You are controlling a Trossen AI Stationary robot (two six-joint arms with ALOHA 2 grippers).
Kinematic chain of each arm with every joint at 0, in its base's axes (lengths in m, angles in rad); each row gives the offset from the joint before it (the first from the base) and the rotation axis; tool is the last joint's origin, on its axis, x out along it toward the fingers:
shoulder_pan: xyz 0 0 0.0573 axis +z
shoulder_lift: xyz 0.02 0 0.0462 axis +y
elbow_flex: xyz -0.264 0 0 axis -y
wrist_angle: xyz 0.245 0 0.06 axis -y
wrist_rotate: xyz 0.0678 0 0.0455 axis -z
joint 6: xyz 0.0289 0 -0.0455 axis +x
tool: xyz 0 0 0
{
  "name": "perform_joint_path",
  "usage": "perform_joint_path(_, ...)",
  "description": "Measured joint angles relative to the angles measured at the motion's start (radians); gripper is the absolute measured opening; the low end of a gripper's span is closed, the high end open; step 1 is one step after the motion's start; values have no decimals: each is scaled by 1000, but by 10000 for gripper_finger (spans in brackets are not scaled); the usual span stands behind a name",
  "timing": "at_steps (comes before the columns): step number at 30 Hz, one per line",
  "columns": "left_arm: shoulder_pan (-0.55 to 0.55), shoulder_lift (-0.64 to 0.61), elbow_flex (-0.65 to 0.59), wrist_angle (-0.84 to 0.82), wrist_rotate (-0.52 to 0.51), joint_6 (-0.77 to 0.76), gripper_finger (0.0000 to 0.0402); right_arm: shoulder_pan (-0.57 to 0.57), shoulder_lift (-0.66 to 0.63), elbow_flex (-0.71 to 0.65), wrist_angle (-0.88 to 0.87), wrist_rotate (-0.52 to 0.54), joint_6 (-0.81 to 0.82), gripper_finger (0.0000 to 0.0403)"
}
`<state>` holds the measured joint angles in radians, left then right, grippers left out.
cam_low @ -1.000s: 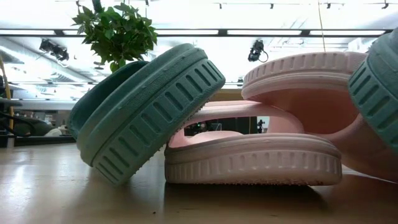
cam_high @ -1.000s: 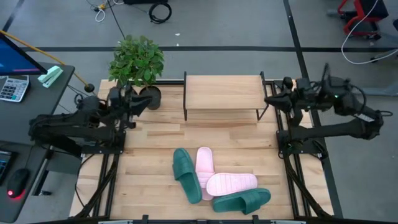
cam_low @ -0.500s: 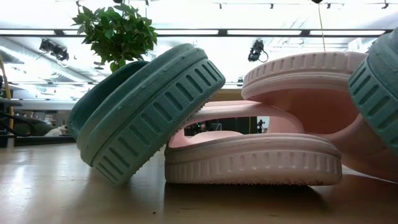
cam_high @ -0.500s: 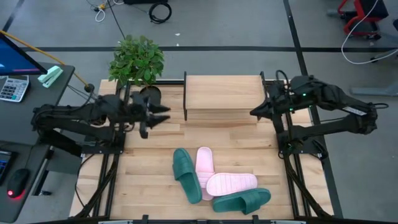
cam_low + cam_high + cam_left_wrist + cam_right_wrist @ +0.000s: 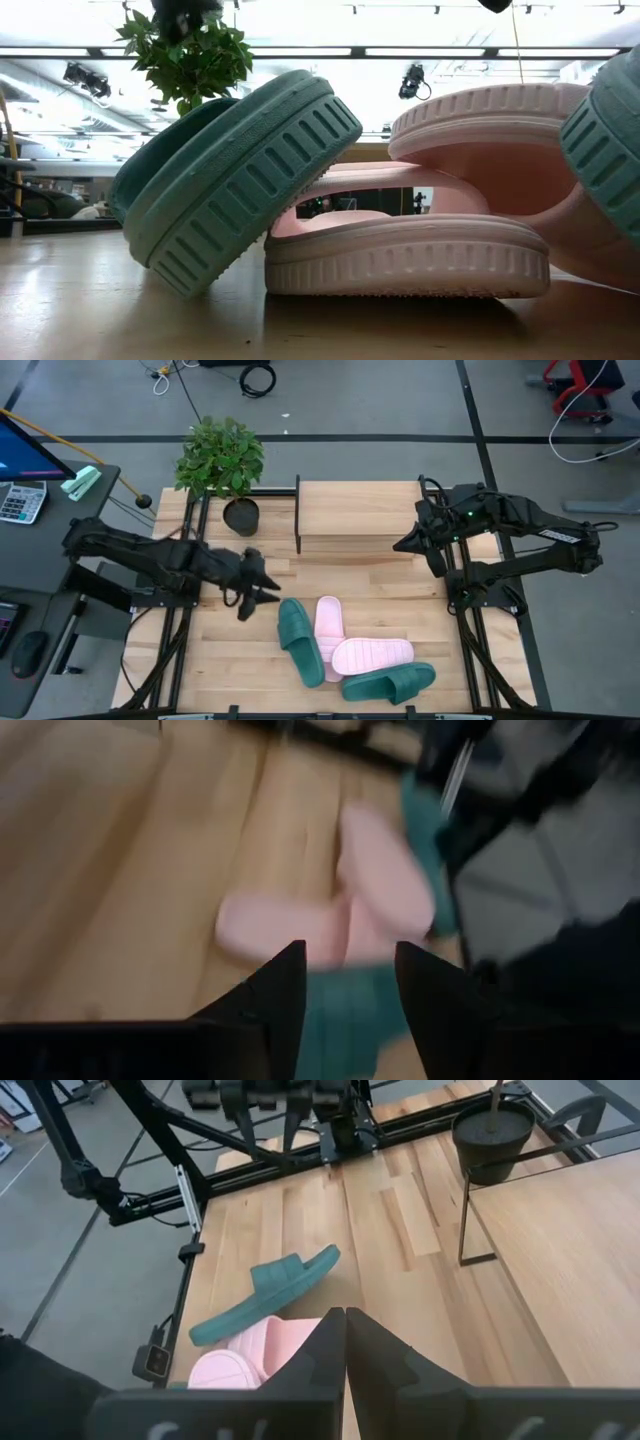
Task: Pick and place slides into the shelf
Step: Put the right dark green slipper on the shelf
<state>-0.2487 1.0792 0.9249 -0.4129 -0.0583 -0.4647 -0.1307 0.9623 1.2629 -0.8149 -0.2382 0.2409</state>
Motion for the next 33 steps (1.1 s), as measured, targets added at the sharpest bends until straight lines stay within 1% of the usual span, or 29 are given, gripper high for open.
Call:
perform_joint_path(4,-12,77,0,-29,19,-56,163,0,0,0,0,0,1,18)
perform_joint_path(10,5,185,0,-32,192,-127,175,17,0,0,2,0,2,18)
perform_joint_path(13,5,236,0,-24,227,-126,176,25,0,0,8,0,7,18)
perform_joint_path(19,6,323,0,-28,232,-126,187,42,0,0,10,0,46,27)
perform_joint_path(25,6,378,0,-23,228,-94,214,63,0,0,10,1,55,60)
perform_joint_path(29,6,401,0,-13,197,-78,232,64,0,0,11,1,55,82)
perform_joint_path(33,10,423,0,0,169,-73,242,63,-1,0,11,1,56,95)
